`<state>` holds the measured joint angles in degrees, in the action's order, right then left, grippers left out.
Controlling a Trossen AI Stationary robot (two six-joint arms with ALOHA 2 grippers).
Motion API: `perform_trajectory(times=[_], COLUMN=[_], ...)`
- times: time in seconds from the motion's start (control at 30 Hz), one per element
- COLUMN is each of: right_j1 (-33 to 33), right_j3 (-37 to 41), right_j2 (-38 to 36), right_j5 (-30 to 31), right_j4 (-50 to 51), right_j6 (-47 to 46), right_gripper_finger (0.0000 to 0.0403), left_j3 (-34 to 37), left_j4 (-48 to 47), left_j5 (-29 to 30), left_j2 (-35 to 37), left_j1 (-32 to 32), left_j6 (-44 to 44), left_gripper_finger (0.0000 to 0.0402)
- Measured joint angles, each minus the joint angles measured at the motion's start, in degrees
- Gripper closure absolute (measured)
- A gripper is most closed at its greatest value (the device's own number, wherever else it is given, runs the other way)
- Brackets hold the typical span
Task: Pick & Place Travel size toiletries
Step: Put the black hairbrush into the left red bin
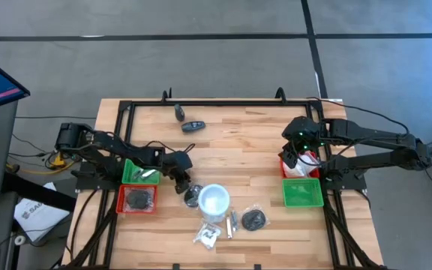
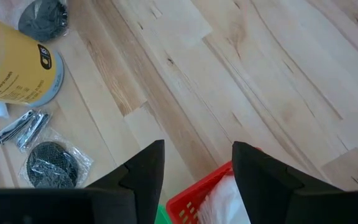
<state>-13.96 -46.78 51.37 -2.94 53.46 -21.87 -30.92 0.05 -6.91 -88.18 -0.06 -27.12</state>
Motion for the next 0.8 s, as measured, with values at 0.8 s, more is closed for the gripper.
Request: perform_trajectory(times=[0.8], right_j1=[0.0], right_j3=[0.0], right_j2=[0.0], right_j5=[0.0], right_j4=[-0.1], right_j6=[1.1], right_gripper_finger=[0.0232], left_j3=[0.2], left_j4=[-0.7], left_j5=[-2.5], left_j2=[11.9], left_j1=[-0.4], left_j6=[2.8], left_gripper_finger=[0.0401])
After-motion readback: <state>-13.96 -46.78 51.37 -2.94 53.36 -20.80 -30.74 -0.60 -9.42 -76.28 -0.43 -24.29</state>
